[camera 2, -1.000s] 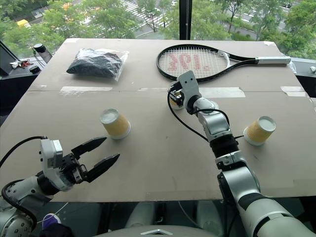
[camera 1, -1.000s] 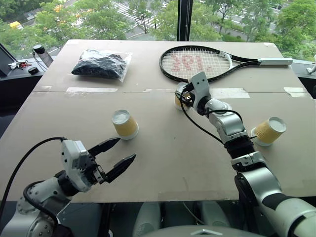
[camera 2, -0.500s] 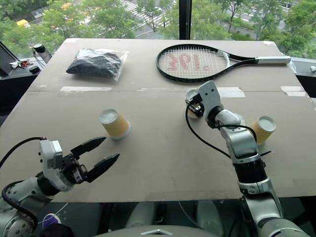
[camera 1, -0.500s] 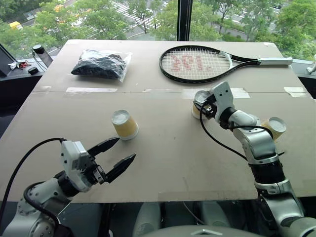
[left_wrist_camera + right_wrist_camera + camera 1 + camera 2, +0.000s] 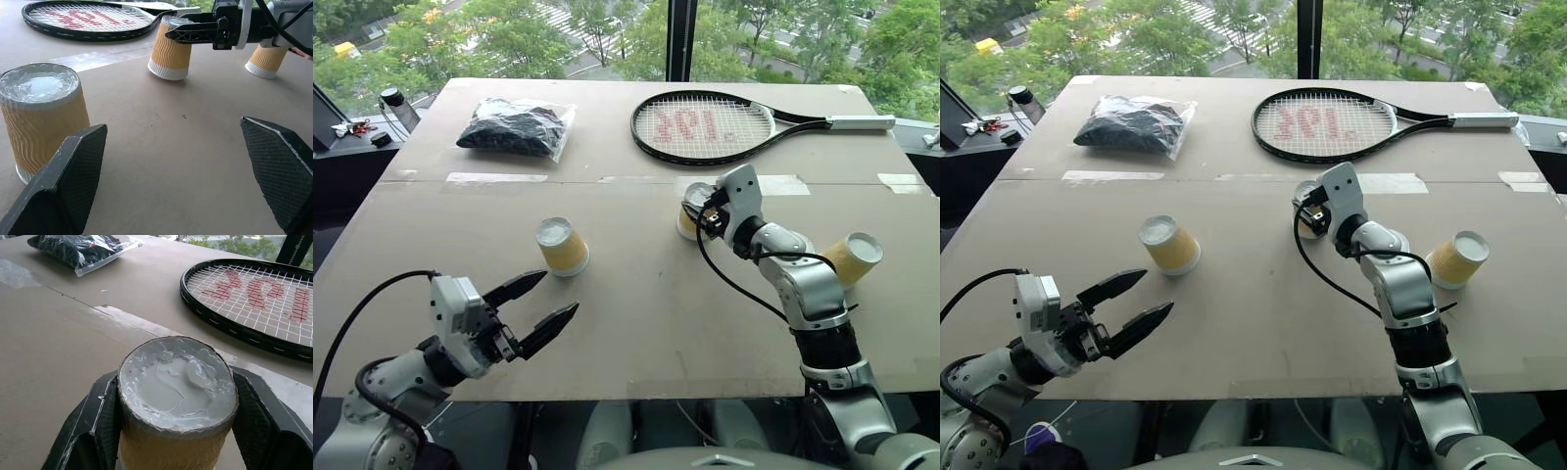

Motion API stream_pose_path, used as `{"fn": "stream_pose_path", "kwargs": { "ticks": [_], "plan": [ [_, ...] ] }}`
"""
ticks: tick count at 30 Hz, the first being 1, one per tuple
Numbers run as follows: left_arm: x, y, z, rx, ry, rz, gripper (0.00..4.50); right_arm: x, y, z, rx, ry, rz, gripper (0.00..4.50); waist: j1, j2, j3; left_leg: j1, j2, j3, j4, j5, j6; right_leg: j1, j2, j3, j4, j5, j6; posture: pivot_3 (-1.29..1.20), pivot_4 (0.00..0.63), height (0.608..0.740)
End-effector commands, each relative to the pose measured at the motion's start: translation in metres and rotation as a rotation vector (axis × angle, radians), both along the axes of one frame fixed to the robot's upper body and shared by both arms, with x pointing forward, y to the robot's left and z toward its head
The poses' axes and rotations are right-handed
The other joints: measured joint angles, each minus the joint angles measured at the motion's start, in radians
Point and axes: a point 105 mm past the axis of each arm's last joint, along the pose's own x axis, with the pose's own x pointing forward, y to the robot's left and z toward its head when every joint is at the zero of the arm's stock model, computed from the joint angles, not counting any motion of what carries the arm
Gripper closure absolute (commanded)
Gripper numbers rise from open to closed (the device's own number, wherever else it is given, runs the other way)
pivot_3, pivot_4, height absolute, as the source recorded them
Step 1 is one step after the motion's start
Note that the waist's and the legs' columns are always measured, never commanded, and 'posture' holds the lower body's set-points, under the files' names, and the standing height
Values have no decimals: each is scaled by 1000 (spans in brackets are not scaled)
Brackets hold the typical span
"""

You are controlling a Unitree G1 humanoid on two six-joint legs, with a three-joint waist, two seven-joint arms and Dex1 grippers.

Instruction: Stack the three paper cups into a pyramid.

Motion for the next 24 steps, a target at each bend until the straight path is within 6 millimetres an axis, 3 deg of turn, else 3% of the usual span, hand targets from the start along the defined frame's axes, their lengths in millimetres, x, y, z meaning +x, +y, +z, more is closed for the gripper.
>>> {"fn": "stream_pose_path", "kwargs": {
  "ticks": [1,3,7,13,17,24],
  "plan": [
    [-3,4,7,6,-26,11,0,1,-4,1,0,-27,9,790,0,0,0,0,0,0,0,0,0,0,0,0,0,0,0,0,150,740],
    [-3,10,8,-3,-24,37,0,0,-5,4,-7,-46,23,54,0,0,0,0,0,0,0,0,0,0,0,0,0,0,0,0,150,740],
    [4,27,9,-15,-14,124,0,-27,-6,38,19,-195,220,54,3,1,1,0,0,0,0,0,0,0,0,0,0,0,0,0,150,740],
    [24,47,8,47,19,220,0,-73,-18,65,102,-240,462,54,5,0,1,0,0,-2,0,0,1,1,0,-1,0,0,0,0,150,740],
    [51,46,11,85,28,153,0,-121,-41,57,0,-209,625,54,27,0,1,-1,-1,-5,0,-1,1,1,-1,-4,-1,0,0,0,150,740],
    [81,34,13,122,26,50,0,-156,-58,46,-28,-148,646,54,18,-1,1,0,-1,-2,1,-1,1,2,0,-2,-1,0,0,0,150,740]
  ]
}}
